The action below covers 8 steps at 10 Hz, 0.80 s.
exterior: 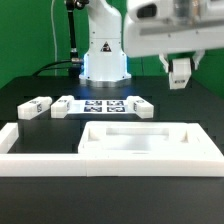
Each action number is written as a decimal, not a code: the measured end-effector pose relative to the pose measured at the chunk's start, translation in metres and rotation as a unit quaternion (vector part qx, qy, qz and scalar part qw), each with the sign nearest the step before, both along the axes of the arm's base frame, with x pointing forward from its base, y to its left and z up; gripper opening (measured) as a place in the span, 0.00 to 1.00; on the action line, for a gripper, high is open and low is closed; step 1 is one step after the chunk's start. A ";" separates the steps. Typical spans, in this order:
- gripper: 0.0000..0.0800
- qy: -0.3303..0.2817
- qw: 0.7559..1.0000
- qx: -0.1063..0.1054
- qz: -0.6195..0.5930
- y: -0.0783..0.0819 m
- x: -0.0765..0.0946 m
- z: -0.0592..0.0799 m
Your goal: Assemble desk
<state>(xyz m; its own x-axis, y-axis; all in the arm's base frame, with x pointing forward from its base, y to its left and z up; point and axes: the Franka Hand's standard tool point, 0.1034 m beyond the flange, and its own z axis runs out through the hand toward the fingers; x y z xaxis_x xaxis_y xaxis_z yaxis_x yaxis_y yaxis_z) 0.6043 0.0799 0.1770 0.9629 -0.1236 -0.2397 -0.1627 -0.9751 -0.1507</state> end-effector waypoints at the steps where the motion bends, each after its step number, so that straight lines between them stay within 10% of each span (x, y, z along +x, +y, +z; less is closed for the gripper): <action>1: 0.36 -0.074 0.997 -0.007 -0.005 -0.001 0.006 0.030; 3: 0.36 -0.134 0.991 -0.017 -0.014 0.001 -0.017 0.012; 6: 0.36 -0.265 0.963 -0.055 0.014 0.001 -0.013 -0.014; 8: 0.36 -0.344 0.936 -0.069 0.024 -0.006 0.014 -0.005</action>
Offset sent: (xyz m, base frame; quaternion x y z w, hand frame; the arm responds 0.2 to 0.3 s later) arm 0.0000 0.0000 0.0000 0.0000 0.1938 0.0000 0.9810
